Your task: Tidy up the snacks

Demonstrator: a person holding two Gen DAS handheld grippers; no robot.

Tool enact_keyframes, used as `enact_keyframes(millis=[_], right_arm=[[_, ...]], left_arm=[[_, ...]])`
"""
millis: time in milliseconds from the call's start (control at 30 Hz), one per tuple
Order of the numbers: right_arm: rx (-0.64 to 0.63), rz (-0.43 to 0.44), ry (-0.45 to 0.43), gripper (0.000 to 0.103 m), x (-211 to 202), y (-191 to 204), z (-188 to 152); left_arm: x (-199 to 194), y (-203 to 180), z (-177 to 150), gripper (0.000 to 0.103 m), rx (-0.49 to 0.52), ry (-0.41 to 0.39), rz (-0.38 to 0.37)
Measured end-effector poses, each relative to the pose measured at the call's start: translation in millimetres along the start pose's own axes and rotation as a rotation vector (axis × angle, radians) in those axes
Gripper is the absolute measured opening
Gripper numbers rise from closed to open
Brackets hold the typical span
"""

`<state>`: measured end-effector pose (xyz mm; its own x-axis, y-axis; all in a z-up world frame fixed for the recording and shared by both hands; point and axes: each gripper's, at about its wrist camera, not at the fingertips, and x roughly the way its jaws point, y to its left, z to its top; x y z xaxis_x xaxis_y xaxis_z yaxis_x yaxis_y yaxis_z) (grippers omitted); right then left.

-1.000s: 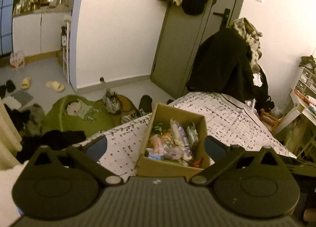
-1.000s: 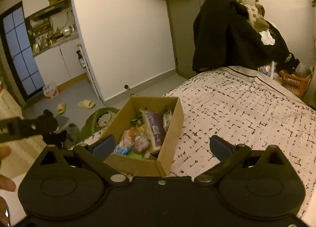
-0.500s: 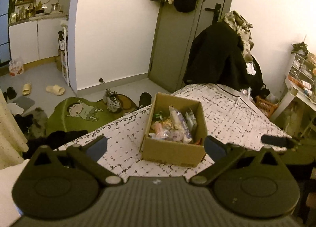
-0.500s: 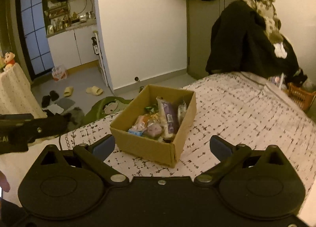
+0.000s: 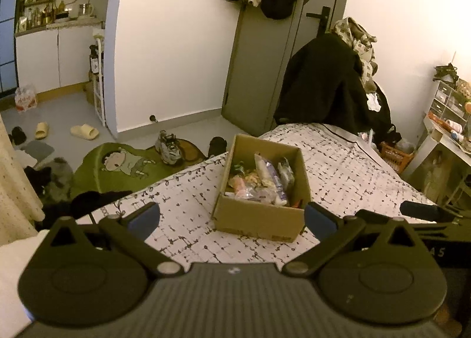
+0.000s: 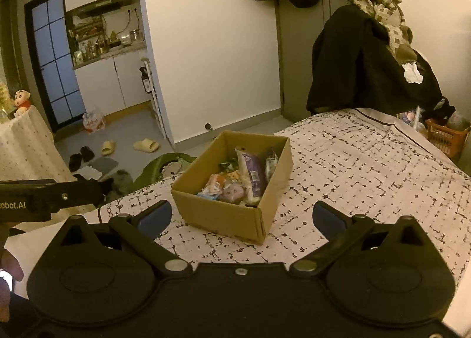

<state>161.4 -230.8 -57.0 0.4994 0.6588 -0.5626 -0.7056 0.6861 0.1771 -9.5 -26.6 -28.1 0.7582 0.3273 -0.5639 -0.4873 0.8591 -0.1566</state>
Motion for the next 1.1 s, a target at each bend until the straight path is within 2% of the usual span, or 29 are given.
enact_keyframes(millis=[300,633,1100], right_arm=[[0.019,-0.005,0.019,0.103,3.9,-3.7,-4.5],[0.025,-0.010,0.025,0.103,4.3,-4.2,-7.8],[0.023,-0.008,0.022,0.103,4.9,-4.2,-6.5]], left_arm=[[10.3,3.2,-12.5,0.103,0.003,0.025,0.026],[11.2,3.3,-15.2,0.103,-0.006,0.035,0.013],[8.5,-5.3,-15.8,0.103,0.048,0.018,0.012]])
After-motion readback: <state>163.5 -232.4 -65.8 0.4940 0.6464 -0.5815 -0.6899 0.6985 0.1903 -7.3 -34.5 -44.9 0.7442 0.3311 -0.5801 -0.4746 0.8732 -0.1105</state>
